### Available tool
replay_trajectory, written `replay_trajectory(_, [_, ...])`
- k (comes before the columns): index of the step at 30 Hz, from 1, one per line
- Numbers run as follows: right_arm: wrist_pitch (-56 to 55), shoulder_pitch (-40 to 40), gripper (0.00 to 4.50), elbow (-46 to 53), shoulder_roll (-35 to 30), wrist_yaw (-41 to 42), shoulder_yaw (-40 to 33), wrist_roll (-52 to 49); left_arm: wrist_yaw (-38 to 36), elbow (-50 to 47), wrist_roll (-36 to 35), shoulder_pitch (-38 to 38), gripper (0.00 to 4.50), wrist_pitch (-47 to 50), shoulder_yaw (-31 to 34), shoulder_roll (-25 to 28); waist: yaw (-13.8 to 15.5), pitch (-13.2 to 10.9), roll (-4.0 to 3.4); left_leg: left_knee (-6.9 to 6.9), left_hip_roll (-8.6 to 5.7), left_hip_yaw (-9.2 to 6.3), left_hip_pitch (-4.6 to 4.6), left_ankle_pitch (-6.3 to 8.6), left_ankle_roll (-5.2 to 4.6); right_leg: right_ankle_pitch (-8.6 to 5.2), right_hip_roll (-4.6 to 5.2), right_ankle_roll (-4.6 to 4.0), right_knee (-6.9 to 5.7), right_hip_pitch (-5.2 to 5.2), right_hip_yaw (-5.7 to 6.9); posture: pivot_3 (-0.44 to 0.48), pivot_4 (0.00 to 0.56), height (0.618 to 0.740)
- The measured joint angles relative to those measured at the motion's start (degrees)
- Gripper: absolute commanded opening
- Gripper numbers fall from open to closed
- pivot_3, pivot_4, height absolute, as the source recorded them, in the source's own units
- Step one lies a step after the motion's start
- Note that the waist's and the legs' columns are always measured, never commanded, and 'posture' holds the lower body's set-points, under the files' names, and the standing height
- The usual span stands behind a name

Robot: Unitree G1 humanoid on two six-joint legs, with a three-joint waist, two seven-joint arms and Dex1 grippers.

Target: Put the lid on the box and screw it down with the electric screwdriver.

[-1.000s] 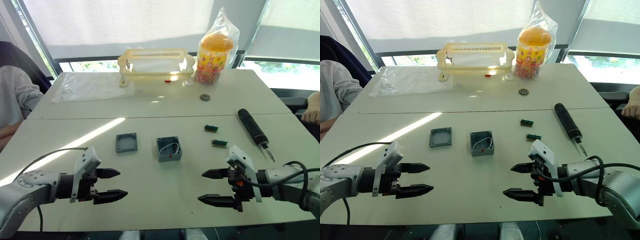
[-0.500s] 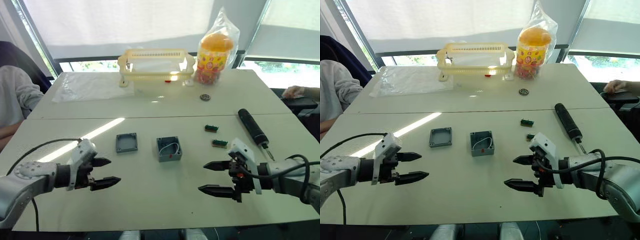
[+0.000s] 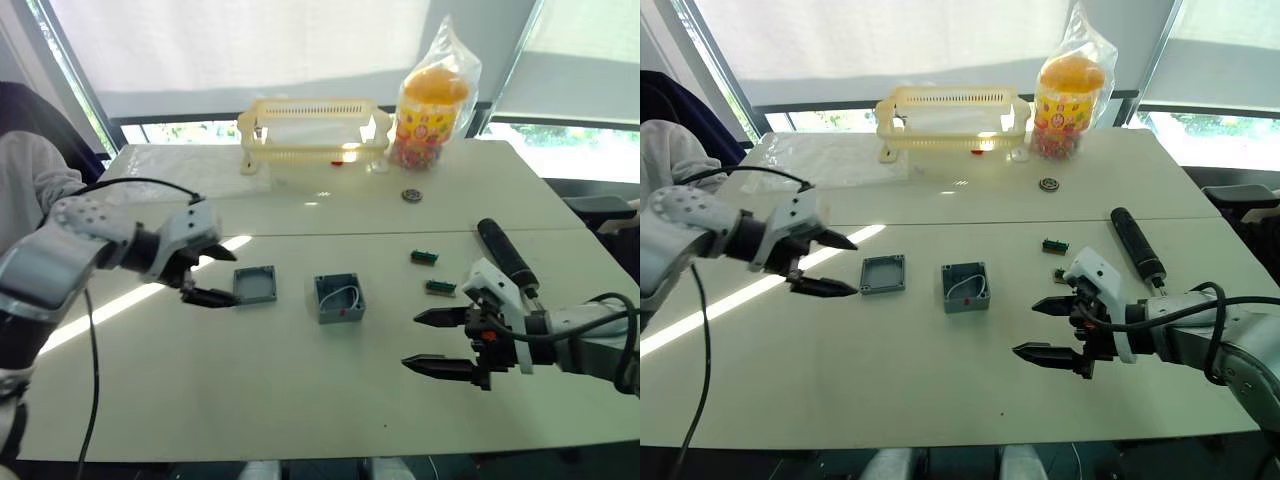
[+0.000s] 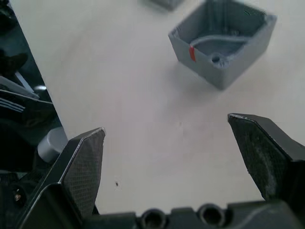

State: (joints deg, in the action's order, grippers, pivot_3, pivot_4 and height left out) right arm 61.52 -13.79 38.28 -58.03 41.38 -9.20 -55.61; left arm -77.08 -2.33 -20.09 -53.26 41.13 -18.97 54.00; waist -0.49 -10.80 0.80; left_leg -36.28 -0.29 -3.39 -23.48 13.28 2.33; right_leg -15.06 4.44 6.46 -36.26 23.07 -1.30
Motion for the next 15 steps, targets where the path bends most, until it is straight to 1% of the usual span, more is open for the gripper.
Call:
replay_trajectory(2, [0.2, -0.8, 4.50, 0.6, 1.7, -2.2, 1.4, 0.1, -0.5, 2.8, 3.5, -3.4, 4.45, -0.8, -4.9, -5.3, -0.1, 0.0, 0.02, 0.01, -0.03, 0.00, -0.02, 0.00, -0.01, 0.00, 0.02, 0.07, -0.01, 0.03, -0.02, 0.000, 0.150, 0.740])
replay_trajectory(5, [0.7, -0.6, 4.50, 0.8, 2.8, -4.9, 2.2, 0.6, -0.5, 8.4, 7.5, -5.3, 4.45, -2.4, -9.7, -11.5, -0.5, 0.0, 0.04, 0.01, -0.01, 0.01, -0.03, 0.03, -0.05, 0.02, 0.01, 0.09, -0.21, 0.20, -0.06, 0.000, 0.150, 0.740])
replay_trajectory(9, [1.4, -0.5, 4.50, 2.2, 5.3, -8.9, 3.2, 0.8, -0.6, 12.1, 10.6, -8.0, 4.45, -4.5, -12.4, -18.5, -0.3, 0.0, 0.03, 0.00, 0.00, -0.04, -0.02, 0.03, -0.05, -0.02, -0.01, 0.10, -0.53, 0.33, -0.05, 0.000, 0.150, 0.740])
replay_trajectory(12, [1.5, 2.9, 4.50, 3.9, 7.6, -12.0, 3.2, 0.9, -1.9, 12.0, 12.0, -8.8, 4.45, -5.8, -14.5, -22.0, -0.2, 0.0, 0.03, -0.03, -0.01, -0.05, -0.02, 0.03, -0.05, -0.05, 0.00, 0.12, -0.62, 0.33, -0.06, 0.000, 0.150, 0.740])
replay_trajectory(15, [1.5, 6.7, 4.50, 4.5, 9.2, -14.4, 3.2, 1.4, -2.8, 10.8, 13.9, -8.5, 4.45, -7.0, -16.3, -22.7, -0.3, 0.0, 0.03, -0.08, -0.01, -0.03, 0.00, 0.03, -0.05, -0.04, 0.00, 0.12, -0.69, 0.33, -0.09, 0.000, 0.150, 0.740])
